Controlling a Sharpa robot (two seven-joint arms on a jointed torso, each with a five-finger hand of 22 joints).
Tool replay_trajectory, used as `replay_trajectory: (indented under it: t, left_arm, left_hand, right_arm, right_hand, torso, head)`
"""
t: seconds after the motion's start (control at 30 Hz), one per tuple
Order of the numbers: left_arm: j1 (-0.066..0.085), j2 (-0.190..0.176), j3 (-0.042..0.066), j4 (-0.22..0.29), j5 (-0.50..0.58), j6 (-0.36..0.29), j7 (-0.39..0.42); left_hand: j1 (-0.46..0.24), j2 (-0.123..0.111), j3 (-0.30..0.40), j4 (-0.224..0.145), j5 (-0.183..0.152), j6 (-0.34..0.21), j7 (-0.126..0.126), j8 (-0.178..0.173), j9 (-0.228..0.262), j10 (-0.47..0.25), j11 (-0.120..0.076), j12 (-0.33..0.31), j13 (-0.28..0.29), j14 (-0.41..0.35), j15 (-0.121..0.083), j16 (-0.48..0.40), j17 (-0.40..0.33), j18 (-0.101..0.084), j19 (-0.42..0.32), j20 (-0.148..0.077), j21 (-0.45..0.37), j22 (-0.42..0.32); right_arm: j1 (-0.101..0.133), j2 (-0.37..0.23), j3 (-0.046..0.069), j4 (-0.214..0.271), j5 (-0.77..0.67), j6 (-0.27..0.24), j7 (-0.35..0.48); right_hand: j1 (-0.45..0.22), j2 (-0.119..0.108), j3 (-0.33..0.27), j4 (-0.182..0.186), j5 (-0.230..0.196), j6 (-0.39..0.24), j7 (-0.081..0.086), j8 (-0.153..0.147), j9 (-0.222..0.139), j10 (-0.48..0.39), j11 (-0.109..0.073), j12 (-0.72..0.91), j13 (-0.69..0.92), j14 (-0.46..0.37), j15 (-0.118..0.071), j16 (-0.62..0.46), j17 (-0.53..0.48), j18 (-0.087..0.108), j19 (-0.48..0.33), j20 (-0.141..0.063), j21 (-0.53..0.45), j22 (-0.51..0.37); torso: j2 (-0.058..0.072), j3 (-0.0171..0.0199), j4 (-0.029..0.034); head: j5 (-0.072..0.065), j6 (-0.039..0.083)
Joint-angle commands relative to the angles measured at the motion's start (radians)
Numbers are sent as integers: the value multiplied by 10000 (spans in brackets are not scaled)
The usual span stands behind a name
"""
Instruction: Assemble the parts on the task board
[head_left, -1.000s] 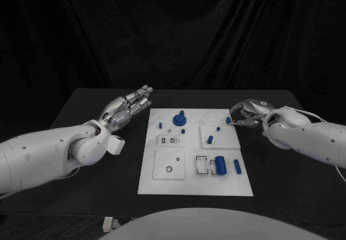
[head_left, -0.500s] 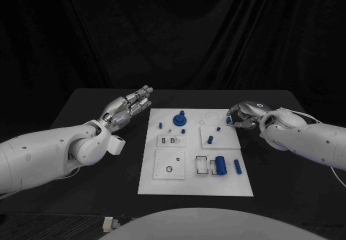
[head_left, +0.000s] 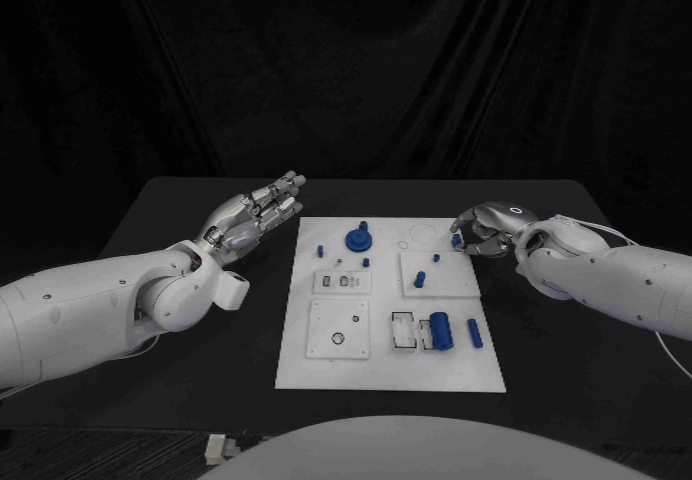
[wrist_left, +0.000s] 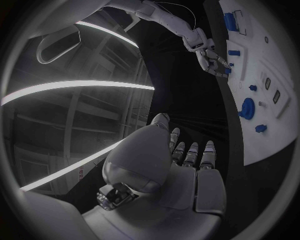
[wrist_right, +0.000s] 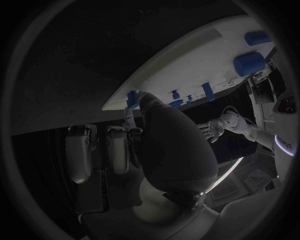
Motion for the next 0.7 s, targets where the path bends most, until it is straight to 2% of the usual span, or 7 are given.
replay_trajectory:
  t: [0.03,0.47,0.7]
  left_arm:
    - [-16,20,10,14,8,133,73]
    - [-37,38,10,-4,8,193,8]
    - [-86,43,10,-17,8,220,-11]
  left_hand:
    - [96,28,57,-3,53,7,77,26,11,21,56,-35,-9,-3,93,-36,-9,87,-4,86,37,11]
    - [98,30,63,-3,53,15,86,27,12,24,66,-33,-7,-3,96,-36,-9,87,-2,91,39,12]
    - [98,30,63,-3,53,15,86,27,12,24,66,-33,-7,-3,96,-36,-9,87,-2,91,39,12]
  right_arm:
    - [-28,9,4,-39,-16,-26,28]
    - [-30,55,4,-107,-16,-50,-46]
    - [-32,86,4,-139,-16,-100,-44]
  right_hand:
    - [99,-10,51,4,74,0,32,83,1,1043,19,35,2635,1029,-9,30,2635,3,664,-2,-42,2423]
    - [115,25,99,-28,221,443,52,514,159,1043,36,35,2635,1029,6,30,2635,6,656,10,-57,2418]
    - [60,79,78,-29,125,688,30,912,338,1043,24,35,2635,1029,-4,30,2635,7,653,11,-61,2417]
  torso:
    - [1,0,0]
    - [4,2,1]
    - [3,0,1]
  head:
    - [1,-2]
    - [-4,-2]
    - [-7,-2]
